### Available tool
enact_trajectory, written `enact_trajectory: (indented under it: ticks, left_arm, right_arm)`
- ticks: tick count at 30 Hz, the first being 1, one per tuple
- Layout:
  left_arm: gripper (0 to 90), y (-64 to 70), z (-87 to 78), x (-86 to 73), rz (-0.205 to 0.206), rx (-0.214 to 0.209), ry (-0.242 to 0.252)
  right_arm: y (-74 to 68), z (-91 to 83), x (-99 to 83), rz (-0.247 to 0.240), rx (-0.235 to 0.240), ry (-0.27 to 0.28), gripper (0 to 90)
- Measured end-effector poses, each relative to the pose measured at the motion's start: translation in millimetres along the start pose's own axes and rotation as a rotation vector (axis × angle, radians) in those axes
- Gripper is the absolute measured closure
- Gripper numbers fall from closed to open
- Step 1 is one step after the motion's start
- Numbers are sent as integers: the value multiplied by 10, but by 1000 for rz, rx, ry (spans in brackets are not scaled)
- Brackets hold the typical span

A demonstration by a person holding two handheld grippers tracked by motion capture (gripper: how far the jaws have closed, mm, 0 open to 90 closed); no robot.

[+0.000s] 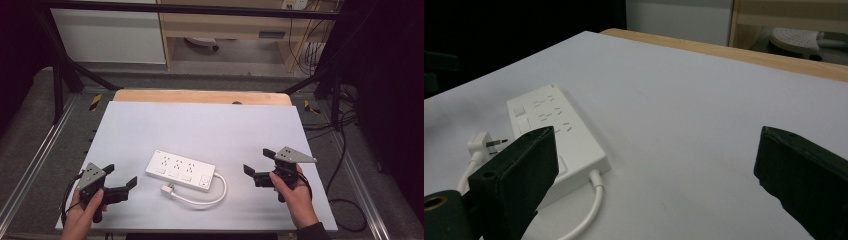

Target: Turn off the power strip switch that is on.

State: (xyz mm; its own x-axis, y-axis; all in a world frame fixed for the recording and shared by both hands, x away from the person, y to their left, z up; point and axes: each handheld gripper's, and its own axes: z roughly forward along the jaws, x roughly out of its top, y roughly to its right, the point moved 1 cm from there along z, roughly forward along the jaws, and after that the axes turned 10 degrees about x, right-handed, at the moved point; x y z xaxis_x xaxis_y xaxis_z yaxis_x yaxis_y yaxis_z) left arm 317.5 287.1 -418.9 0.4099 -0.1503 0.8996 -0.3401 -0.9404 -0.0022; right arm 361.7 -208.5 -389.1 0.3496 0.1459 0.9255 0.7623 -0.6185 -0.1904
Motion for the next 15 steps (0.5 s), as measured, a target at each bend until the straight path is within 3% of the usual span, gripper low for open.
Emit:
enact_trajectory:
  ticks: [15]
  left_arm:
    - [53,1,-2,2,6,-2,0]
  right_arm:
    - [-231,295,256,-46,51,-35,40]
